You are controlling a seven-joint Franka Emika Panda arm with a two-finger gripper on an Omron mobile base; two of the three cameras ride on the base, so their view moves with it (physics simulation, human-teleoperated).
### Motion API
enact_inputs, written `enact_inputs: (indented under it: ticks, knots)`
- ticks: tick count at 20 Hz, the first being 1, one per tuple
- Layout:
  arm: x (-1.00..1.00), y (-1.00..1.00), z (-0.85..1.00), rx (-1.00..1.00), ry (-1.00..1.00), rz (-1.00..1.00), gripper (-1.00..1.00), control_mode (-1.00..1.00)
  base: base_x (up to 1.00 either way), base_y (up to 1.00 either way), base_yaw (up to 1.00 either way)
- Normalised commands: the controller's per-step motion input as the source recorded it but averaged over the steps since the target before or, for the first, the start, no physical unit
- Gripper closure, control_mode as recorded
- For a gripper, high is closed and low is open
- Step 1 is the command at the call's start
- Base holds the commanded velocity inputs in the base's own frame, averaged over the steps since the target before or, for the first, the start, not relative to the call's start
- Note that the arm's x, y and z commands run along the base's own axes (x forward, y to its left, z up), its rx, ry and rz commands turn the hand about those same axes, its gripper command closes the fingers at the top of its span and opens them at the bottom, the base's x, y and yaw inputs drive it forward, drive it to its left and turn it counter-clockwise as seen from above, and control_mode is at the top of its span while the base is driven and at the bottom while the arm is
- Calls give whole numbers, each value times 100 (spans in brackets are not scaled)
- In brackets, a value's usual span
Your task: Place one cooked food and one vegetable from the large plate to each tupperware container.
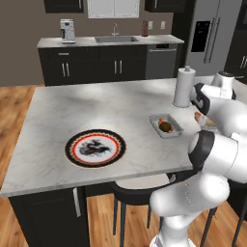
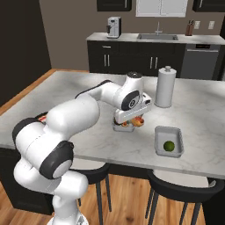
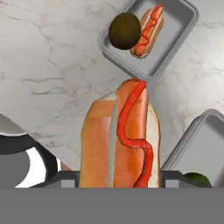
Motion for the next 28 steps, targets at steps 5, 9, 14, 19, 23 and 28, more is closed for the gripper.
enact_inputs:
  ticks: [5, 9, 14, 19, 23, 28]
  knots:
    - [0, -100, -4, 5, 0, 0, 100, -100, 0, 0, 0]
    - [7, -94, -21, 0, 0, 0, 100, -100, 0, 0, 0]
    - [27, -72, -29, 0, 3, -1, 100, -100, 0, 0, 0]
    - [51, -45, -30, 0, 3, -4, 100, -100, 0, 0, 0]
    - [69, -18, -24, 0, 0, -3, 100, -100, 0, 0, 0]
    - [46, -15, -26, 0, 0, 0, 100, -100, 0, 0, 0]
